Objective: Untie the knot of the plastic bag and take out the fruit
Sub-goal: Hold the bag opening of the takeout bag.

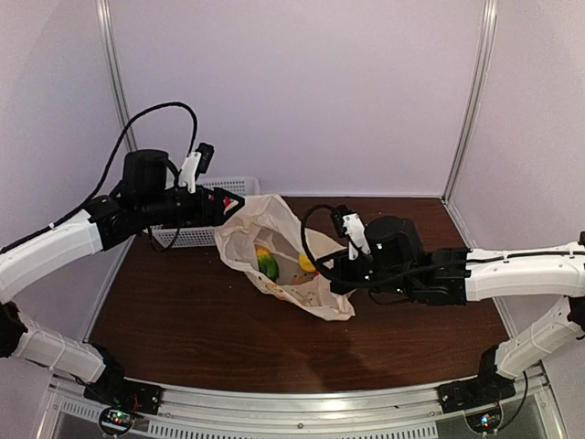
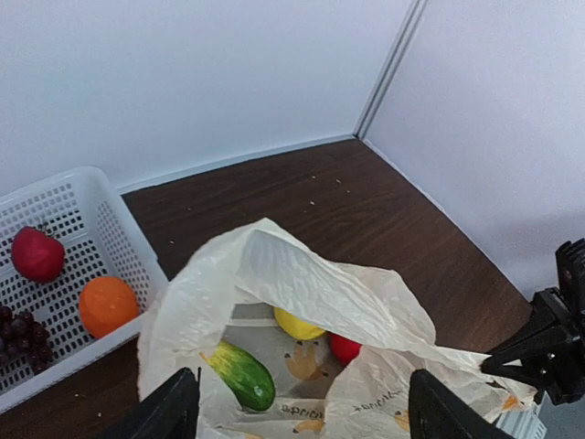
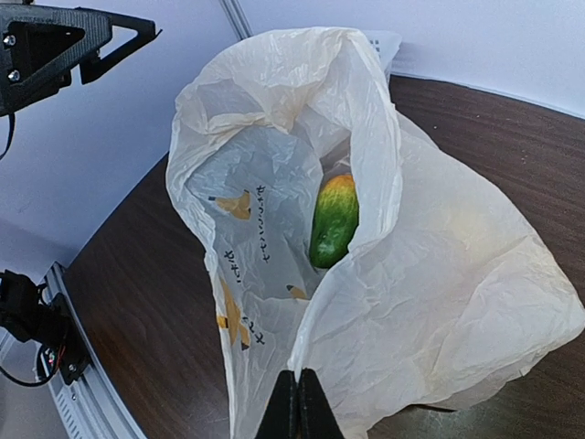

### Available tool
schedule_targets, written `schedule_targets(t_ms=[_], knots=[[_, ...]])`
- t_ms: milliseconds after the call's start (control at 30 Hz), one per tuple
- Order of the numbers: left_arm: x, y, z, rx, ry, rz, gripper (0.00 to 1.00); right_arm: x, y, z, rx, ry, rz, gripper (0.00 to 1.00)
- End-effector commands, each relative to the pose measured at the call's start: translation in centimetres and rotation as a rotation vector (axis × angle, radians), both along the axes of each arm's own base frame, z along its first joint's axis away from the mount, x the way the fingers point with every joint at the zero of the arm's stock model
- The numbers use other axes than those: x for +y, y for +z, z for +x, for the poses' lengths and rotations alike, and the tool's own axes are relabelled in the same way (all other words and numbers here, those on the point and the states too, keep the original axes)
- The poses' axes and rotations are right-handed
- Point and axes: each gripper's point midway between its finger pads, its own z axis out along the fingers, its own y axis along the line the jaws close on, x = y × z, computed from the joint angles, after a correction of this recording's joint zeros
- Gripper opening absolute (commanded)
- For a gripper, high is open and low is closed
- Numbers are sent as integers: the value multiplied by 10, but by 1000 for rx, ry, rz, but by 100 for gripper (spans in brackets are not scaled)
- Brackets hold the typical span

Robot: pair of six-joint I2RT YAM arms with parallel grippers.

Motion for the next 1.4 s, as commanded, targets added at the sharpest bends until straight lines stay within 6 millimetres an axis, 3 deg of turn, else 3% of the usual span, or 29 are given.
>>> schedule_targets(t_ms=[0,133,300,433,700,900,1033,1367], knots=[[-38,-3,-36,31,-129,-14,78,21,-5,-28,18,141,-26,0],[-64,-42,-56,128,-190,26,70,30,-20,-45,54,187,-47,0],[-74,-101,-69,265,-185,96,56,38,-31,-59,86,210,-29,0],[-71,-122,-72,292,-157,128,53,37,-38,-58,101,181,-31,0],[-62,-171,-57,332,-65,231,51,45,-30,-57,87,189,-4,0],[-70,-174,-41,321,-26,243,52,44,-33,-58,60,174,-45,0],[-66,-171,-16,286,94,259,58,50,-35,-58,52,179,-57,0],[-58,-204,17,358,273,300,72,62,-27,-62,25,209,-52,0]])
